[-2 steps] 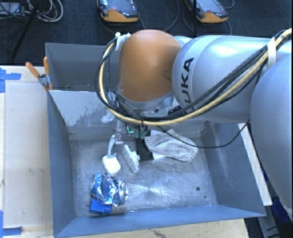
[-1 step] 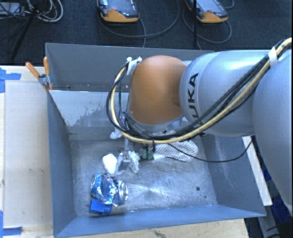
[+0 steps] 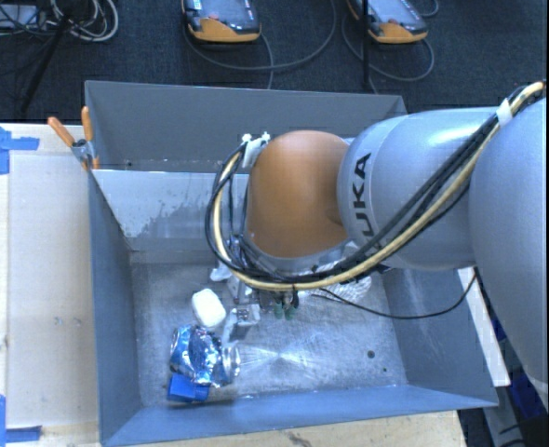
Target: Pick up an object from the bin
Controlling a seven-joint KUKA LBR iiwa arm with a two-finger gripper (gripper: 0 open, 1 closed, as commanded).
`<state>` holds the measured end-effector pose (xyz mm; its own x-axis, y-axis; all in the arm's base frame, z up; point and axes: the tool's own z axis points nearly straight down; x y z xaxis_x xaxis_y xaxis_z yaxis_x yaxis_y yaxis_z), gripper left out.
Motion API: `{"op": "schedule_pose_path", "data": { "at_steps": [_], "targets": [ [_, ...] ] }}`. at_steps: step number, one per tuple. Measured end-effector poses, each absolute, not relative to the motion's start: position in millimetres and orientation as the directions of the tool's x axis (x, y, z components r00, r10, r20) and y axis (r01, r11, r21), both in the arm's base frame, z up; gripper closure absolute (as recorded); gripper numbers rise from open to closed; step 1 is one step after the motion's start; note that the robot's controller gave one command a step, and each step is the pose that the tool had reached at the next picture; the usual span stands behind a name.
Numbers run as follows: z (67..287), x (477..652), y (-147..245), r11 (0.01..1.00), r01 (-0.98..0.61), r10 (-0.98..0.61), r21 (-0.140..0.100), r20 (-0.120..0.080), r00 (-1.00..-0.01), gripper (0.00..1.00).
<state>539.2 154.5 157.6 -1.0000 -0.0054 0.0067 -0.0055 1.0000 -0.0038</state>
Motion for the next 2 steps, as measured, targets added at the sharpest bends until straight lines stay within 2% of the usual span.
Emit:
{"op": "schedule_pose_path", "data": {
  "at_steps": [1,2],
  "targets": [
    [81.5,614.4,113.1,1.000,-0.011,-0.011,0.007,-0.025,-1.000,1.00],
    [79.4,614.0,111.8,1.000,-0.009,-0.008,0.006,-0.025,-1.000,0.00]
  ]
}}
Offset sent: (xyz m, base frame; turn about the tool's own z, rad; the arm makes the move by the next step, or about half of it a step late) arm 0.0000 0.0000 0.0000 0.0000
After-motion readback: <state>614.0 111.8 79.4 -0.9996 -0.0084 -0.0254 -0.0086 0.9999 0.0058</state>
